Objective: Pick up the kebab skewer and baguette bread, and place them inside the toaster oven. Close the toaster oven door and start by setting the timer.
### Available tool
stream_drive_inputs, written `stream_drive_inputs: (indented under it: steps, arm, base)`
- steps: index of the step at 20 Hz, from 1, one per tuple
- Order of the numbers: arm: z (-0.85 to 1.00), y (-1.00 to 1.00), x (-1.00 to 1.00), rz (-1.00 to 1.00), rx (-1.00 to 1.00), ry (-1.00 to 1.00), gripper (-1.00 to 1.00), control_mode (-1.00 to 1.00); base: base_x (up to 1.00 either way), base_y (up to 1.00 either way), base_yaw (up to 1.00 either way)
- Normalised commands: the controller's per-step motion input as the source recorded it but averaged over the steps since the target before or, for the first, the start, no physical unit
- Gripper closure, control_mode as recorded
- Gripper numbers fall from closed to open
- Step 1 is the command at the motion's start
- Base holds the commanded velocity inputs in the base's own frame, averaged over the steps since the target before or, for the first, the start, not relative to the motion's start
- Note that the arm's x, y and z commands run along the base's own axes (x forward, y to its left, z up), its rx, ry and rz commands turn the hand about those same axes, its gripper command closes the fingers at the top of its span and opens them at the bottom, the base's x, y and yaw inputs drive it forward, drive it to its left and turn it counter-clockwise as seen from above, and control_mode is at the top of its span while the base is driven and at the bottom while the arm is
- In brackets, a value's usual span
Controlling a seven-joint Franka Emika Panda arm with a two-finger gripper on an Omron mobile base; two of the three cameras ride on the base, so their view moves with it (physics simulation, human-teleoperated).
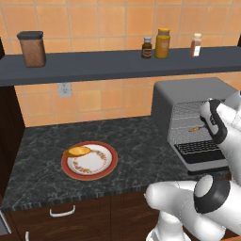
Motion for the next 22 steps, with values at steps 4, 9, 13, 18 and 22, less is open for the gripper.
stream_drive_inputs:
  steps: [4, 9, 13, 18, 22]
  arm:
    - [-0.36, -0.08, 0.24, -0.01, 0.02, 0.00, 1.00, -1.00]
    - [-0.21, -0.08, 0.28, -0.01, 0.06, 0.00, 1.00, -1.00]
    - [-0.03, -0.09, 0.05, -0.01, 0.06, 0.00, 1.00, -1.00]
    - [-0.11, -0.03, 0.20, -0.01, 0.04, 0.00, 1.00, -1.00]
    - [-0.18, 0.00, 0.31, 0.00, 0.02, 0.00, 1.00, -1.00]
  base:
    - [0.00, 0.00, 0.00]
    - [0.00, 0.00, 0.00]
    - [0.00, 0.00, 0.00]
    - [0.00, 0.00, 0.00]
    - [0.00, 0.00, 0.00]
